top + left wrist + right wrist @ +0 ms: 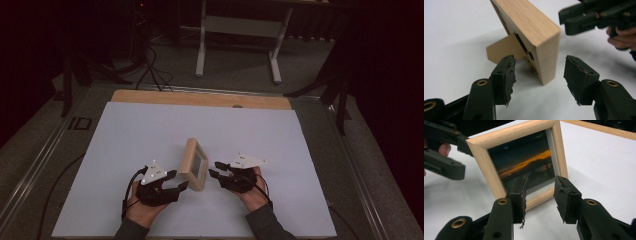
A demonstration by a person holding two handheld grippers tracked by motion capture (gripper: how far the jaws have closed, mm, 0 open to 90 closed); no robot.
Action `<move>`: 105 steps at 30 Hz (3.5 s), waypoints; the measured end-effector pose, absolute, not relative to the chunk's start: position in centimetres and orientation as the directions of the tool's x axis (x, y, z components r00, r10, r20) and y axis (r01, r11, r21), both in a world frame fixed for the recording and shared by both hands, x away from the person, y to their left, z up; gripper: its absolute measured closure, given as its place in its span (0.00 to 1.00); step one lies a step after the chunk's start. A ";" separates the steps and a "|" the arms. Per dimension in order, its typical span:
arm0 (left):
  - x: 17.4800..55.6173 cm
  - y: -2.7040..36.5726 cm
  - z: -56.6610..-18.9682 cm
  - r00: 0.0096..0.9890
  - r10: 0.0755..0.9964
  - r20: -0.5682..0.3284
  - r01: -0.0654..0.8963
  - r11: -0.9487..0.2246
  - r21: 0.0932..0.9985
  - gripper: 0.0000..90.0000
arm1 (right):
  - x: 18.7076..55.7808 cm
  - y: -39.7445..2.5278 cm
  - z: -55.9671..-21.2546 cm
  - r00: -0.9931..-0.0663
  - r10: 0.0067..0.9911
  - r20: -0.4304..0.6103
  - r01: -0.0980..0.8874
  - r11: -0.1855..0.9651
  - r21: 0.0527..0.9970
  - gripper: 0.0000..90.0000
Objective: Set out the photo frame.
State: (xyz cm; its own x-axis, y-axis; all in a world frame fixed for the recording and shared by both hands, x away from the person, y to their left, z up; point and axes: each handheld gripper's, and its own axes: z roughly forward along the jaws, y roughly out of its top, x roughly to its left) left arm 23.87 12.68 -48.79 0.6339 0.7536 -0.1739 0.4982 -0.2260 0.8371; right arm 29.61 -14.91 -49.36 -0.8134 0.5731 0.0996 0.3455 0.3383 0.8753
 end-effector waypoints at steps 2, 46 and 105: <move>24.1 12.4 -48.7 0.619 0.765 -0.177 0.502 -0.211 0.839 0.45 | 29.6 -15.0 -49.3 -0.812 0.575 0.103 0.349 0.336 0.875 0.68; 26.6 11.4 -48.6 0.599 0.752 -0.274 0.563 -0.153 0.812 0.58 | 29.8 -15.4 -49.2 -0.805 0.584 0.104 0.349 0.325 0.879 0.65; 28.4 9.6 -48.1 0.707 0.704 -0.073 0.430 -0.345 0.834 0.68 | 34.7 -11.1 -44.8 -0.775 0.631 -0.025 0.230 0.319 0.919 0.99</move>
